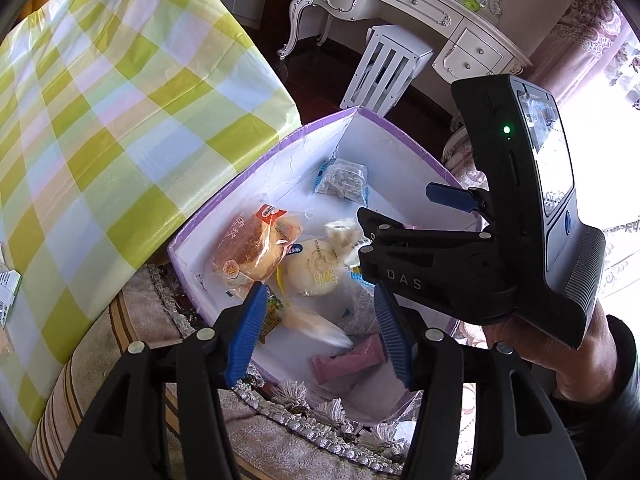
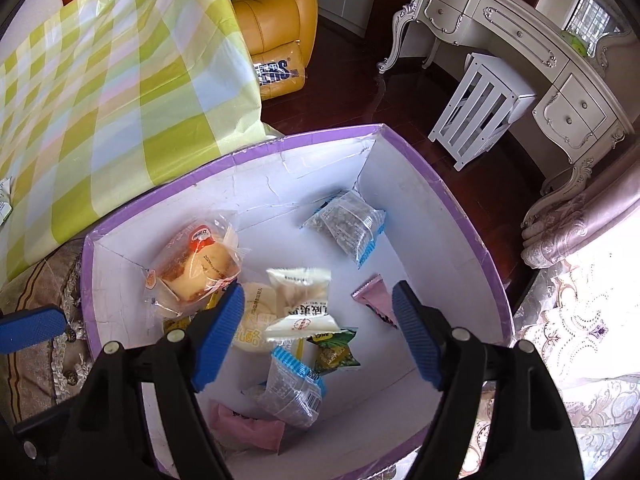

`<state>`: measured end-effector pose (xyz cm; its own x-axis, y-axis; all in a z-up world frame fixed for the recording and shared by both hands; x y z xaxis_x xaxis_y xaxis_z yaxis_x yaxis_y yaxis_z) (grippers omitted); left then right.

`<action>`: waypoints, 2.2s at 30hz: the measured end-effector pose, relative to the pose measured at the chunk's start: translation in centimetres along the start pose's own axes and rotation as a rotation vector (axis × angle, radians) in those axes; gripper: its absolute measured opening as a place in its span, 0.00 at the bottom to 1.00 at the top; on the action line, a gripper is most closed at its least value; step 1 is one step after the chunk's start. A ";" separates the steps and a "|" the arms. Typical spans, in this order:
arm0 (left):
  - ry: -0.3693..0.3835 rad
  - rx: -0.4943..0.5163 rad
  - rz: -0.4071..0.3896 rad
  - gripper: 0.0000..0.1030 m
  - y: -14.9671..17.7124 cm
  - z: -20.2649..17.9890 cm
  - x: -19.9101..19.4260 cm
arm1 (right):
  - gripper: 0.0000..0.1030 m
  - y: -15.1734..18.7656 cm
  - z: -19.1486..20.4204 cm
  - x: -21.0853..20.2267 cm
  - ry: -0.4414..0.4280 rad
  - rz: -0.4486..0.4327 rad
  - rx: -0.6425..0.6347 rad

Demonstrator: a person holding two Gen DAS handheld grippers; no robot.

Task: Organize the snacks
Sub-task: 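Open both tools over the white box to drop the bread bag and white packet, then move both open tools back toward the snacks on the tablecloth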

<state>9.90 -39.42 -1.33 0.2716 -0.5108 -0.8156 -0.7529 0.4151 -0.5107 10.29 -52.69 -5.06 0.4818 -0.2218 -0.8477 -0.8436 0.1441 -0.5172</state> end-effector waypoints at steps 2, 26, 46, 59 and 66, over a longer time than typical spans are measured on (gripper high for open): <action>-0.003 -0.003 -0.004 0.54 0.0 0.1 -0.1 | 0.74 -0.1 0.1 -0.1 0.003 -0.002 -0.002; -0.096 -0.085 -0.127 0.59 -0.2 5.2 -4.4 | 0.74 -2.2 4.6 -2.6 -0.030 -0.063 -0.051; -0.192 -0.296 -0.227 0.64 1.9 14.5 -9.4 | 0.75 -3.3 12.2 -4.9 -0.168 -0.095 -0.074; -0.226 -0.423 -0.262 0.65 5.0 19.2 -11.9 | 0.75 -3.3 17.2 -5.4 -0.257 -0.082 -0.129; -0.262 -0.575 -0.307 0.65 8.1 23.5 -14.3 | 0.75 -3.6 20.4 -5.5 -0.295 -0.084 -0.193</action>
<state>13.99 -10.99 -0.18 0.6039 -0.3133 -0.7329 -0.7969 -0.2202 -0.5625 15.50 -32.33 -0.91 0.5750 0.0664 -0.8155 -0.8140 -0.0539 -0.5784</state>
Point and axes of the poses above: each gripper's, at about its wrist camera, not at the fingertips, and x roughly the way its jaws point, z to its left, y to its underside, the point moved 2 cm from there along x, roughly the way its jaws point, and after that the axes turned 7 degrees about -z, right-handed, at the moved point
